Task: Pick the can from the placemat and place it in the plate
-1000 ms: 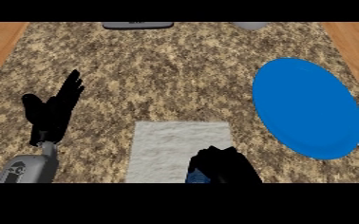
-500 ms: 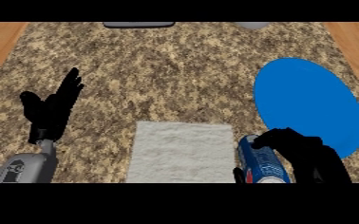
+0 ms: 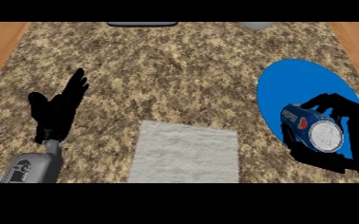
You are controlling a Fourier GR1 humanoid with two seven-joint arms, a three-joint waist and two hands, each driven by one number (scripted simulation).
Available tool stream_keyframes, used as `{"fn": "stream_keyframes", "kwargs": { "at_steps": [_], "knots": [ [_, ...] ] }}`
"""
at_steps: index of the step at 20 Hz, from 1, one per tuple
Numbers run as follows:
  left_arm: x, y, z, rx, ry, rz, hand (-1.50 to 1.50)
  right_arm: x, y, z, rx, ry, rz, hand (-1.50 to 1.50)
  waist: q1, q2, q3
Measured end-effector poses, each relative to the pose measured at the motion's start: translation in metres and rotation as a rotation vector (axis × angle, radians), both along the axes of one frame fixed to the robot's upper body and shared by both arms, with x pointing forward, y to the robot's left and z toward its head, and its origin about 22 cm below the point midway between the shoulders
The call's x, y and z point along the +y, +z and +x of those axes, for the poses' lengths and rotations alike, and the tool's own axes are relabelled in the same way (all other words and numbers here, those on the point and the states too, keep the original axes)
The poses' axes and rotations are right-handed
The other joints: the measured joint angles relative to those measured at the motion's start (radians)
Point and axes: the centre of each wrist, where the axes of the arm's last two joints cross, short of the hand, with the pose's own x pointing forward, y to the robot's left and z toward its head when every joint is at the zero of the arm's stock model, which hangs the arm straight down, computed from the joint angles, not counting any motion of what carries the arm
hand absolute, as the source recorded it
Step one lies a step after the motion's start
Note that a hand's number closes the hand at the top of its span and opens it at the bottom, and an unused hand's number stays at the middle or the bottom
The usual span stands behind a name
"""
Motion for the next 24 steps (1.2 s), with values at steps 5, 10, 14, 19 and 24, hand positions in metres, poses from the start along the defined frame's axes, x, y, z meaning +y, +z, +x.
{"fn": "stream_keyframes", "kwargs": {
  "at_steps": [5, 10, 14, 19, 24],
  "knots": [
    [0.000, 0.005, 0.006, -0.004, -0.004, -0.002, 0.00, -0.042, -0.016, 0.029, 0.029, -0.033, -0.023, 1.50, 0.004, 0.000, 0.000],
    [0.002, 0.005, 0.007, -0.010, -0.010, 0.002, 0.00, -0.084, -0.034, 0.051, 0.137, -0.032, -0.104, 1.50, 0.013, 0.003, 0.000],
    [-0.003, 0.006, 0.008, -0.011, -0.016, -0.001, 0.00, -0.104, -0.047, 0.063, 0.270, -0.001, -0.024, -1.50, 0.017, 0.003, 0.000],
    [0.000, 0.000, 0.009, -0.009, -0.013, -0.002, 0.00, -0.124, -0.065, 0.079, 0.279, 0.101, 0.002, -1.50, 0.014, 0.003, 0.000],
    [-0.001, 0.002, 0.009, -0.007, -0.007, -0.005, 0.00, -0.126, -0.059, 0.086, 0.110, 0.201, 0.094, -1.50, 0.005, -0.001, 0.000]
  ]
}}
